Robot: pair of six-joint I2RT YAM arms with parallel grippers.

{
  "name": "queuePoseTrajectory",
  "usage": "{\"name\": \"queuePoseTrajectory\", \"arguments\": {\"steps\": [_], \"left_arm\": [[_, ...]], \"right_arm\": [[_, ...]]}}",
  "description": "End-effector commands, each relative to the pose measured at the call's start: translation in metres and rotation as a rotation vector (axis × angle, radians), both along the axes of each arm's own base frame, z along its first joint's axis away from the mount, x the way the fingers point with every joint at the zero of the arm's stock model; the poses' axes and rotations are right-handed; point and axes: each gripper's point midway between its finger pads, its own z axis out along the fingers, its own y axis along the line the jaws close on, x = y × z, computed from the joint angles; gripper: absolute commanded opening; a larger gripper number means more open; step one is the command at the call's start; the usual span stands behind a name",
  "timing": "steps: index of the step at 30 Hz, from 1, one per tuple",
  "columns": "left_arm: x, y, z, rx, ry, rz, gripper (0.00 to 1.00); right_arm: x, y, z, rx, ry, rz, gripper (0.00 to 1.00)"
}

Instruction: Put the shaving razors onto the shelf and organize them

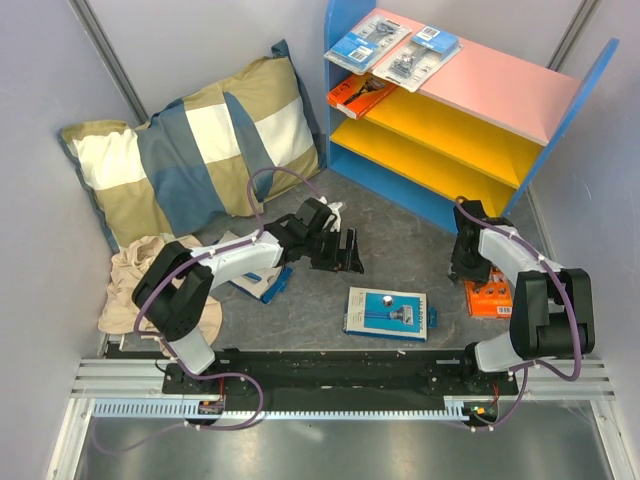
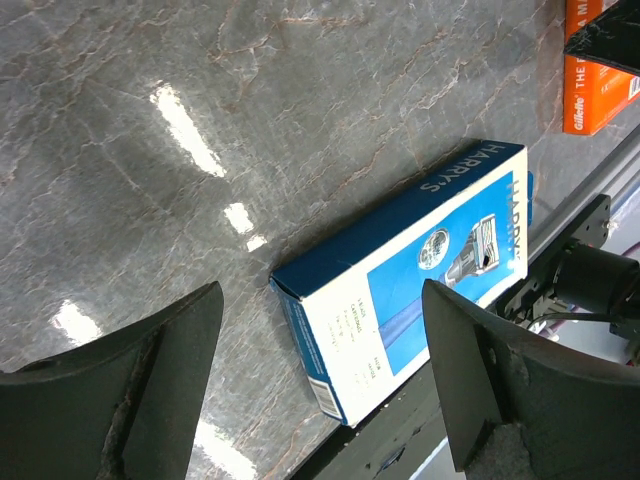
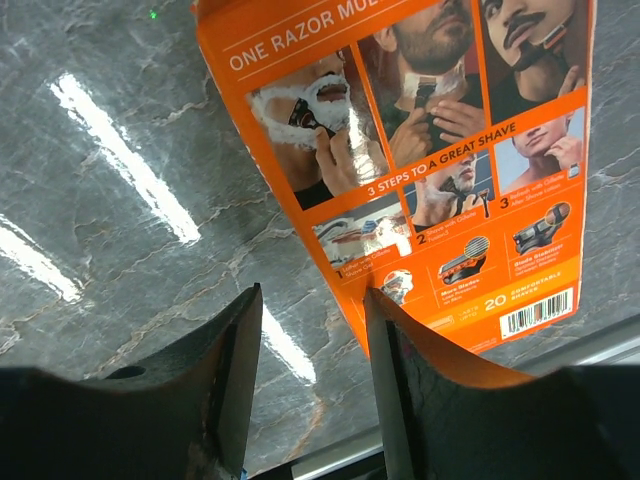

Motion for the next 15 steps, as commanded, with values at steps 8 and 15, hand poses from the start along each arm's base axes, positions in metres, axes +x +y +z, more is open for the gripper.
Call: {"name": "queuePoseTrajectory", "arguments": {"steps": [8,15], "left_arm": [[-0.004,-0.002,0.021,-0.077,-0.057,-0.057,0.87],[-0.004,0.002,0.027,-0.084,-0.075,-0.046,0.87]], "right_arm": [[-0.007,0.008,-0.024,-0.004,0.103,0.037,0.53],[-0.015,0.074,-0.048,0.165,0.154,0.181,0.5]]}}
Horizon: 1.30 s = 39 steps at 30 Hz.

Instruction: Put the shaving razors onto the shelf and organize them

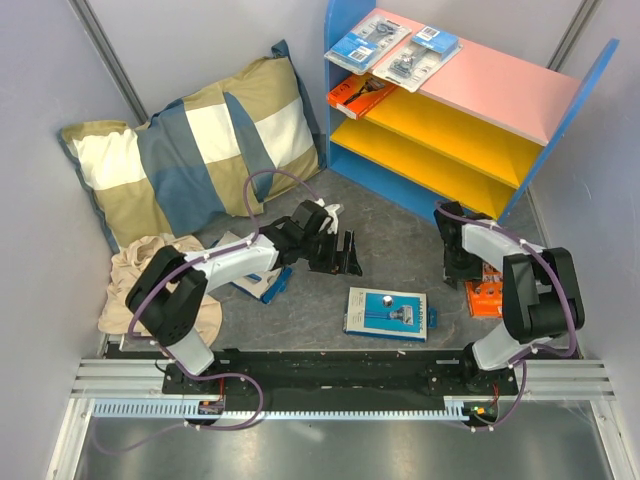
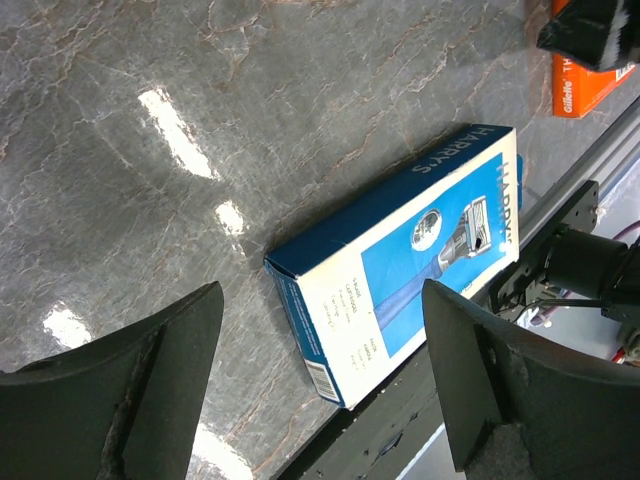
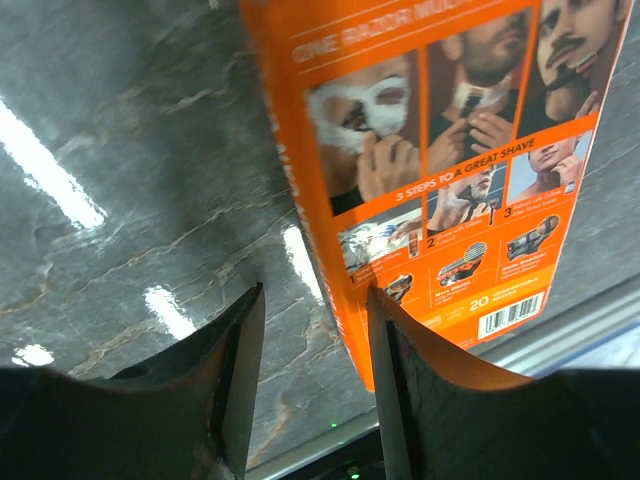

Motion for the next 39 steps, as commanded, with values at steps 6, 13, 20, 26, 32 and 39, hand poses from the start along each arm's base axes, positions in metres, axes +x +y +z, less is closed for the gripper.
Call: {"name": "queuePoseTrajectory", "arguments": {"steps": [6,13,20,26,32,39], "left_arm": [[0.003,0.005,0.024,-0.054,-0.073,-0.018,0.87],[0.008,0.021,0.03,-0.052,-0.088,0.021,0.87],[0.007,0.03,0.039,-0.055,-0.116,0.041,0.87],[0.002,0.014,0.04,-0.138,-0.067,-0.003,0.88],[-0.001,-0.01,0.037,-0.257,0.008,-0.048,0.88],[0.002,-0.038,0.037,-0.397,0.104,-0.072,0.9]], "right_arm": [[-0.015,0.155,-0.048,0.396,0.08,0.195,0.5],[-0.02,0.246,-0.033,0.507,0.097,0.388,0.5],[-0.016,0.272,0.02,0.579,0.003,0.435,0.51],[0.0,0.269,0.08,0.59,-0.155,0.434,0.51],[0.01,0.256,0.12,0.596,-0.276,0.41,0.52],[0.014,0.24,0.185,0.649,-0.456,0.39,0.52]]}}
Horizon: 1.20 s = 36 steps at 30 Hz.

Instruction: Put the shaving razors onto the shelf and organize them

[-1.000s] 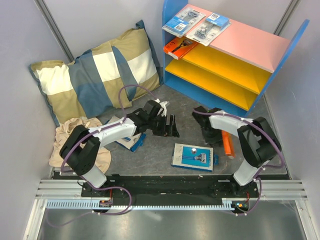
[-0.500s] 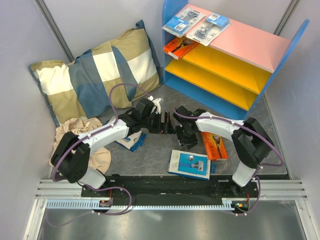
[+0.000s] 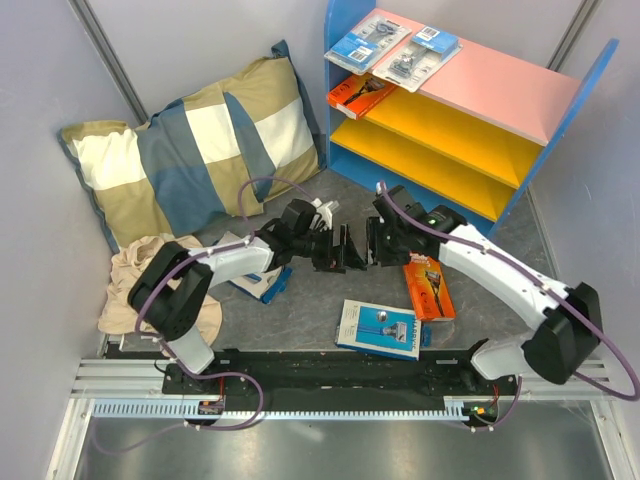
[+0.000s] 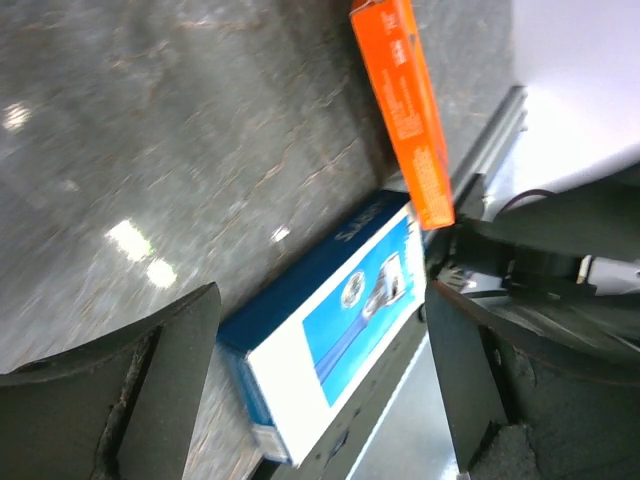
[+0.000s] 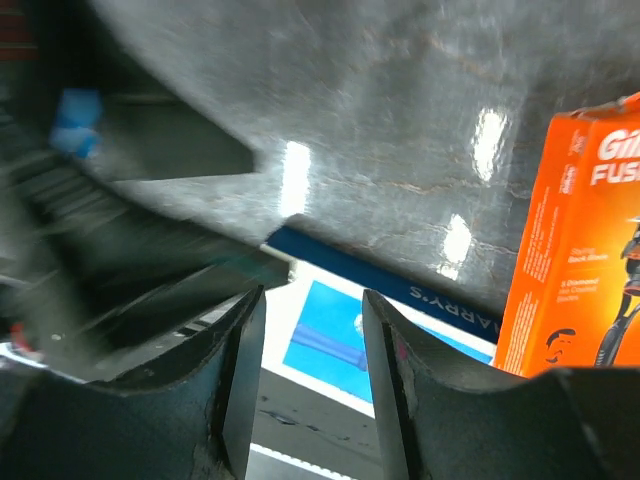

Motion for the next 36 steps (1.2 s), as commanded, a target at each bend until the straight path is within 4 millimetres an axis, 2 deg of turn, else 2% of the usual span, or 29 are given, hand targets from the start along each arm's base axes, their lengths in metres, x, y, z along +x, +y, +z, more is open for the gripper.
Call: {"name": "queuePoseTrajectory", "arguments": {"steps": [1,2,4,5,7,8,10,12,13,17,19,22,23,24,26,28,30,36], "left_arm": [[0.002,-0.03,0.02,-0.177,0.035,-0.047,0.91],[0.002,-0.033,0.02,-0.187,0.041,-0.051,0.92],[0.001,-0.043,0.019,-0.206,0.062,-0.066,0.93],[0.002,-0.049,0.023,-0.215,0.054,-0.077,0.93],[-0.003,-0.06,0.02,-0.213,0.068,-0.099,0.93],[-0.001,-0.066,0.024,-0.221,0.062,-0.106,0.93],[-0.007,-0.076,0.02,-0.215,0.082,-0.119,0.94],[-0.009,-0.088,0.024,-0.224,0.08,-0.132,0.94],[-0.01,-0.091,0.02,-0.216,0.088,-0.132,0.94],[-0.016,-0.111,0.007,-0.176,0.106,-0.144,0.94],[-0.015,-0.116,-0.001,-0.145,0.108,-0.129,0.94],[-0.018,-0.124,-0.018,-0.09,0.133,-0.13,0.94],[-0.019,-0.13,-0.017,-0.092,0.127,-0.137,0.94],[-0.02,-0.132,-0.026,-0.079,0.141,-0.141,0.94],[-0.022,-0.142,-0.026,-0.085,0.139,-0.152,0.94],[-0.023,-0.149,-0.037,-0.076,0.153,-0.155,0.93],[-0.026,-0.16,-0.036,-0.095,0.161,-0.166,0.93],[-0.024,-0.179,-0.036,-0.177,0.17,-0.167,0.75]], "right_arm": [[0.008,0.001,0.067,0.121,-0.154,-0.041,0.52],[0.008,-0.001,0.085,0.15,-0.196,-0.044,0.52],[0.008,-0.004,0.102,0.175,-0.241,-0.049,0.52],[0.008,-0.008,0.119,0.198,-0.291,-0.064,0.52],[0.009,-0.014,0.135,0.209,-0.342,-0.083,0.53],[0.008,-0.018,0.15,0.231,-0.385,-0.09,0.53],[0.01,-0.029,0.164,0.23,-0.443,-0.131,0.54],[0.009,-0.041,0.182,0.248,-0.512,-0.174,0.55],[0.005,-0.046,0.193,0.273,-0.547,-0.189,0.56],[0.001,-0.066,0.215,0.287,-0.634,-0.246,0.58],[-0.002,-0.077,0.227,0.302,-0.68,-0.285,0.63],[-0.008,-0.089,0.239,0.311,-0.722,-0.314,0.67],[-0.009,-0.091,0.241,0.315,-0.728,-0.318,0.67],[-0.01,-0.093,0.243,0.317,-0.734,-0.322,0.68],[-0.012,-0.095,0.244,0.322,-0.742,-0.326,0.69],[-0.014,-0.096,0.244,0.325,-0.742,-0.324,0.69],[-0.015,-0.097,0.243,0.326,-0.741,-0.325,0.69],[-0.017,-0.099,0.242,0.331,-0.742,-0.327,0.69]]}}
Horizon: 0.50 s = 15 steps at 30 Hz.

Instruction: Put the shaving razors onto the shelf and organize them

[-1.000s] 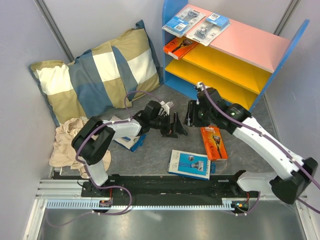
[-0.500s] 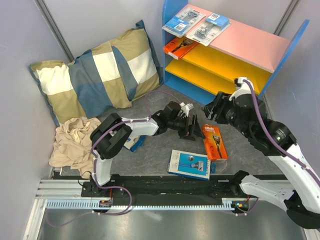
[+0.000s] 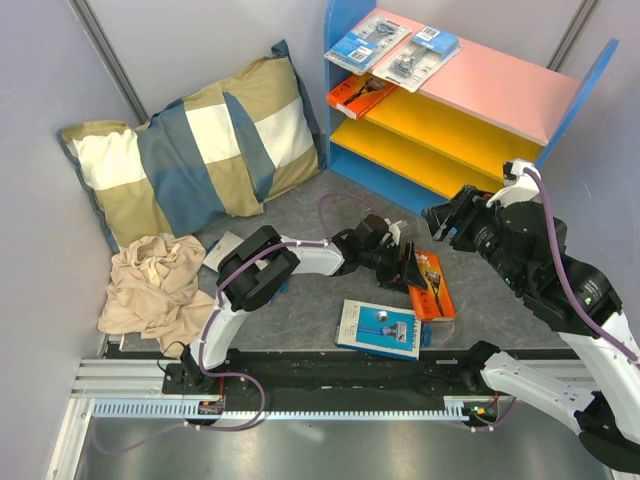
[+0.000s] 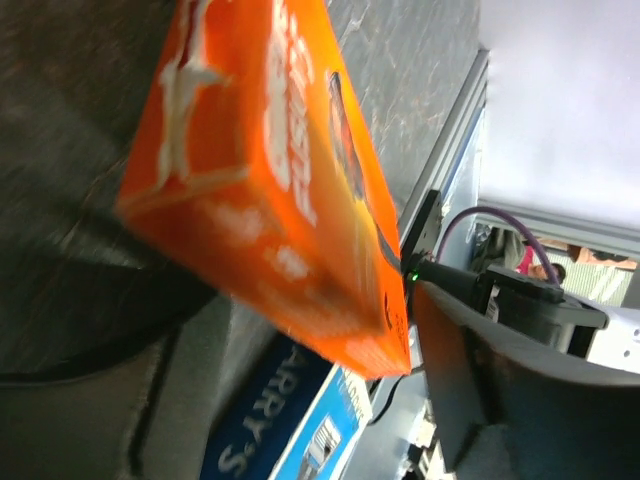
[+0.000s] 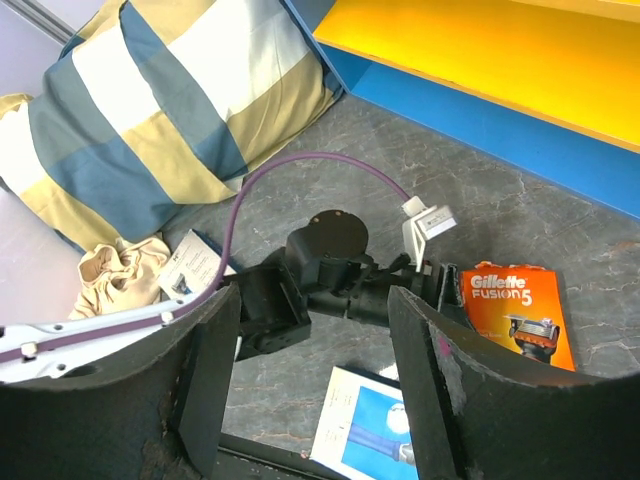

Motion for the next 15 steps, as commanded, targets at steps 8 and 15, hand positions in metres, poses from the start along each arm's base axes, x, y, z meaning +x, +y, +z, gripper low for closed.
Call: {"name": "queuePoseTrajectory", "arguments": {"steps": [8,15], "left_arm": [[0.012,-0.018,0.064,-0.239,-0.08,0.025,0.45],[0.024,0.002,0.124,-0.38,-0.152,0.02,0.16]], "right_arm": [[-0.002,-0.009,0.008,0.029,-0.038,-0.037,0.7],[-0.008,-0.021,0.015,0.049,-0.069,-0.069,0.7]]}}
